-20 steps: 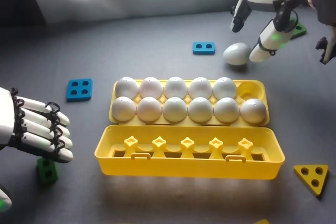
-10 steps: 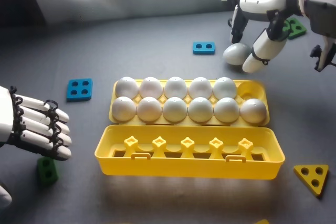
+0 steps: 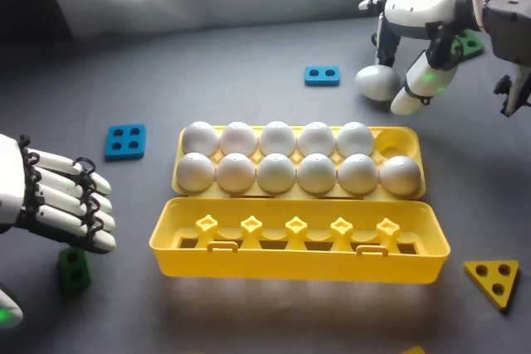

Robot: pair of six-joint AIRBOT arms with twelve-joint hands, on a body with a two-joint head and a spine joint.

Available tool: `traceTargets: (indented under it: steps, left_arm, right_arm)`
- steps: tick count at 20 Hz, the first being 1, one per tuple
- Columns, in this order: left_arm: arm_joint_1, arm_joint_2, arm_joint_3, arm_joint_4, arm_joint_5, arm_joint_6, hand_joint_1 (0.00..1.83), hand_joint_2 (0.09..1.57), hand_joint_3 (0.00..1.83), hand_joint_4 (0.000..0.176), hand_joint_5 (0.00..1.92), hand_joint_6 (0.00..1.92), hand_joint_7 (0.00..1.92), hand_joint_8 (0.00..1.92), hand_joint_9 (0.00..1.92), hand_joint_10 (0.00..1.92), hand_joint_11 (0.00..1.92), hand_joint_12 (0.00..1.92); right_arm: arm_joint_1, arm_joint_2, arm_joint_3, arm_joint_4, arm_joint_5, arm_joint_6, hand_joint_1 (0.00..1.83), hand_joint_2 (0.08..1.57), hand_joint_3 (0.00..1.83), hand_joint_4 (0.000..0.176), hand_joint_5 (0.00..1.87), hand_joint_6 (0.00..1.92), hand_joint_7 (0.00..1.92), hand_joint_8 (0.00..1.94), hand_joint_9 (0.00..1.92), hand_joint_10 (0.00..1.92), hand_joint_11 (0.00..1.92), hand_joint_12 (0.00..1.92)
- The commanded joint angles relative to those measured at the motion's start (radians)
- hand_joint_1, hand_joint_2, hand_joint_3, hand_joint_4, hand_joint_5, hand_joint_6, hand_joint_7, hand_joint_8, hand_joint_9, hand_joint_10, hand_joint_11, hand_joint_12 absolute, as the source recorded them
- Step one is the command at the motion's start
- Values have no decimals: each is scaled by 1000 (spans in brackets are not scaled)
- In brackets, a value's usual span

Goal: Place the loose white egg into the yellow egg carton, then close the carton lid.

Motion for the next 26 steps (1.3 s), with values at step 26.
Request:
traceTargets:
  steps: [26]
  left_arm:
    - [-48, 7, -4, -17, -47, -53, 0, 1159, 4, 0, 263, 6, 266, 5, 215, 5, 0, 354]
  right_arm:
    - [-25, -24, 27, 2, 110, 5, 905, 804, 0, 54, 1039, 1, 161, 2, 156, 1, 0, 270]
